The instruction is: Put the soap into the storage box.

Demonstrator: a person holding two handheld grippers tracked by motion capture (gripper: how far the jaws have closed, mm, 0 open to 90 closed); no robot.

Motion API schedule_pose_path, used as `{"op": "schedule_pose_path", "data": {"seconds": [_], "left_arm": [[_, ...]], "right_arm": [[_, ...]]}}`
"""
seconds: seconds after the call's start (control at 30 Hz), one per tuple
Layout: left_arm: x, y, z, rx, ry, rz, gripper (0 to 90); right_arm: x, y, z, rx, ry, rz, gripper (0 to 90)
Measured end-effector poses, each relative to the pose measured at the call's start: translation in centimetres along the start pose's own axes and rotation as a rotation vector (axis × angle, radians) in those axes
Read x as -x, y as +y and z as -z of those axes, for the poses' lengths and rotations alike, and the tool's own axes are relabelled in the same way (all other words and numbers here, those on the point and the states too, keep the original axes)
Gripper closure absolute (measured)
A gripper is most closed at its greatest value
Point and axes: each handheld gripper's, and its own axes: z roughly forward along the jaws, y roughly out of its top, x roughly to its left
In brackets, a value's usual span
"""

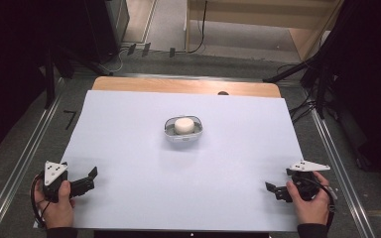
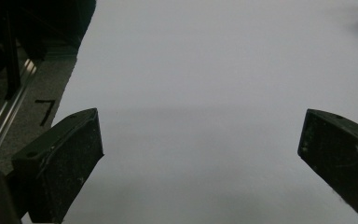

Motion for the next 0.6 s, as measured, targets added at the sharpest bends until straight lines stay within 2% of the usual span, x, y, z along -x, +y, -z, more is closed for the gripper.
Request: {"op": "schedule_pose_path", "data": {"seconds": [0.47, 0.6], "left_arm": [[0.1, 0.0, 0.0, 0.000, 0.007, -0.003, 0.2], [0.1, 0.0, 0.0, -0.002, 0.006, -0.003, 0.1]], "right_arm": [[2.1, -2.7, 2.5, 0.057, -0.027, -0.052, 0.0], [2.8, -3.5, 3.3, 0.076, -0.040, -0.080, 0.0]]}}
